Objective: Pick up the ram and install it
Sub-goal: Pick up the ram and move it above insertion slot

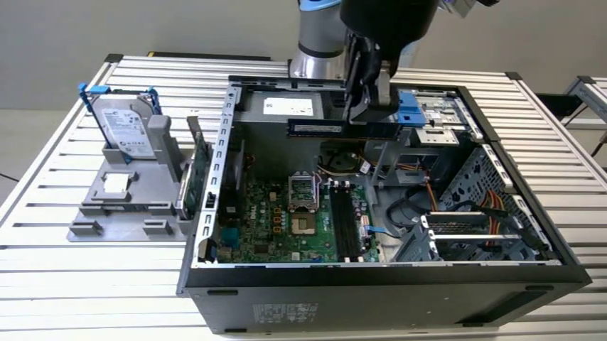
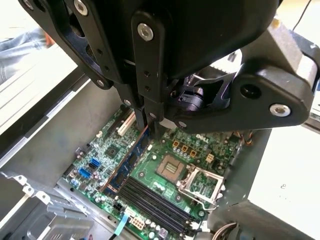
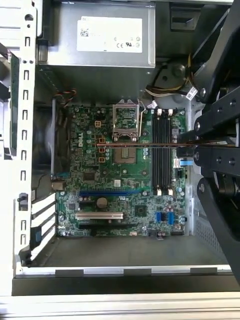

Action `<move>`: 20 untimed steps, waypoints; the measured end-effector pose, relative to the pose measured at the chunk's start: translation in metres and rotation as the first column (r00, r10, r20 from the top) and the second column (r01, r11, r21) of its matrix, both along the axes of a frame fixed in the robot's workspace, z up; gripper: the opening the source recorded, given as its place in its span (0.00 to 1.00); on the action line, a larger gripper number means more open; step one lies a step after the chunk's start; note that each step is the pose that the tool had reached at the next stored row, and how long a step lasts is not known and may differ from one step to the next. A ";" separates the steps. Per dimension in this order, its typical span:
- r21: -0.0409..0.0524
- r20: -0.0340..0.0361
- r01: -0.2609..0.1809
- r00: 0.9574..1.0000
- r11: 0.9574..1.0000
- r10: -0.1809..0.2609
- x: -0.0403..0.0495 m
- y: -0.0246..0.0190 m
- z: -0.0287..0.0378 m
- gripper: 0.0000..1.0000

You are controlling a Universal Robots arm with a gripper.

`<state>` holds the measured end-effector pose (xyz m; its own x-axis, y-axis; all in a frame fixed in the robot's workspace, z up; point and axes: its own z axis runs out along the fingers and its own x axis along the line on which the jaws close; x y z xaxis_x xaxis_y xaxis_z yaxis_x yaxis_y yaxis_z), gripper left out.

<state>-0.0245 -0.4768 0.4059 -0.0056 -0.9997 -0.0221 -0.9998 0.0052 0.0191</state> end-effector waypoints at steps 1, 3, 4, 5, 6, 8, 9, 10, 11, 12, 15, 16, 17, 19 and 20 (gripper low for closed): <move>0.000 0.000 0.000 1.000 1.000 0.000 0.0014 0.0000 0.0000 0.00; 0.000 0.000 0.001 1.000 1.000 -0.001 0.0049 0.0000 0.0000 0.00; 0.000 0.000 0.001 1.000 1.000 -0.001 0.0067 0.0000 0.0000 0.00; 0.000 0.000 0.001 1.000 1.000 -0.001 0.0084 0.0000 0.0000 0.00; 0.000 0.000 0.002 1.000 1.000 -0.002 0.0099 0.0000 0.0000 0.00; 0.000 0.000 0.002 1.000 1.000 -0.002 0.0128 0.0000 0.0000 0.00; 0.000 0.000 0.003 1.000 1.000 -0.003 0.0140 0.0000 0.0000 0.00; 0.000 0.000 0.003 1.000 1.000 -0.003 0.0150 0.0000 0.0000 0.00; 0.000 0.000 0.003 1.000 1.000 -0.003 0.0159 0.0000 0.0000 0.00; 0.000 0.000 0.004 1.000 1.000 -0.004 0.0171 0.0000 0.0000 0.00; 0.000 0.000 0.004 1.000 1.000 -0.004 0.0205 0.0000 0.0000 0.00; 0.000 0.000 0.005 1.000 1.000 -0.005 0.0218 0.0000 0.0000 0.00; -0.001 0.000 0.006 1.000 1.000 -0.006 0.0231 0.0000 0.0000 0.00; -0.001 0.000 0.007 1.000 1.000 -0.007 0.0254 0.0000 0.0000 0.00; -0.001 0.000 0.009 1.000 1.000 -0.009 0.0262 0.0000 0.0000 0.00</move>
